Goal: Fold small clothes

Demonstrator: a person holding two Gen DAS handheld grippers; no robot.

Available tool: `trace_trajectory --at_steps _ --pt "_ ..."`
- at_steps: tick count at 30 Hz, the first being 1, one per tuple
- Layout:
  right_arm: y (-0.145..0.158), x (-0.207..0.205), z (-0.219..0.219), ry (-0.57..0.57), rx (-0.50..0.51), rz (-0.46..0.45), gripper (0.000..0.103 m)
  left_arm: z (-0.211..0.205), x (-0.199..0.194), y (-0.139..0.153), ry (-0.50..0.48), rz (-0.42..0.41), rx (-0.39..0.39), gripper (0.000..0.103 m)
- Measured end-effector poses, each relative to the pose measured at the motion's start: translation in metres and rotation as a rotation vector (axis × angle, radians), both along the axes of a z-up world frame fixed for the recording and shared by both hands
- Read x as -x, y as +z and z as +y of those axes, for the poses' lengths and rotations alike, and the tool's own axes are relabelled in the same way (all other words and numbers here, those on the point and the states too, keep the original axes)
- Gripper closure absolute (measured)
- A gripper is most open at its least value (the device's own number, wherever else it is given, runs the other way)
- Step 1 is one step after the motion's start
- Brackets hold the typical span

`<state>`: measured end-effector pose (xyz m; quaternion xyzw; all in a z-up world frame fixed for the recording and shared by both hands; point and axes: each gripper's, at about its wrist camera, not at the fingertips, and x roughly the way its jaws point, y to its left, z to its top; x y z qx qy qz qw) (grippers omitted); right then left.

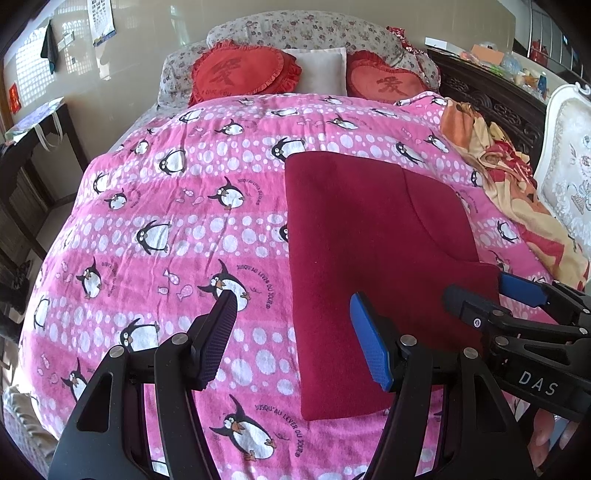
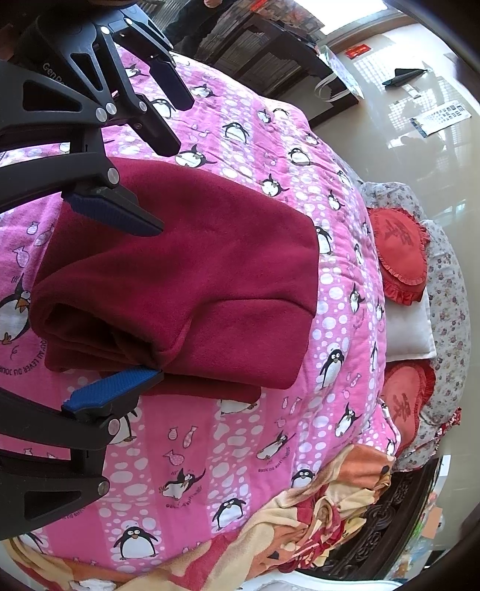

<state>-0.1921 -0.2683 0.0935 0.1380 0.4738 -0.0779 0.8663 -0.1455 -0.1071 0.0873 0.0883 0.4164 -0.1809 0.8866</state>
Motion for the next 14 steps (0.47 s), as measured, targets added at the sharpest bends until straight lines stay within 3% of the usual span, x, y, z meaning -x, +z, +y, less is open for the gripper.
trace_trajectory --at_steps 14 --pt "0.005 -0.007 -0.015 -0.009 -0.019 -0.031 0.033 0.008 -0.020 -0.002 -0.010 -0.031 0.036 0.039"
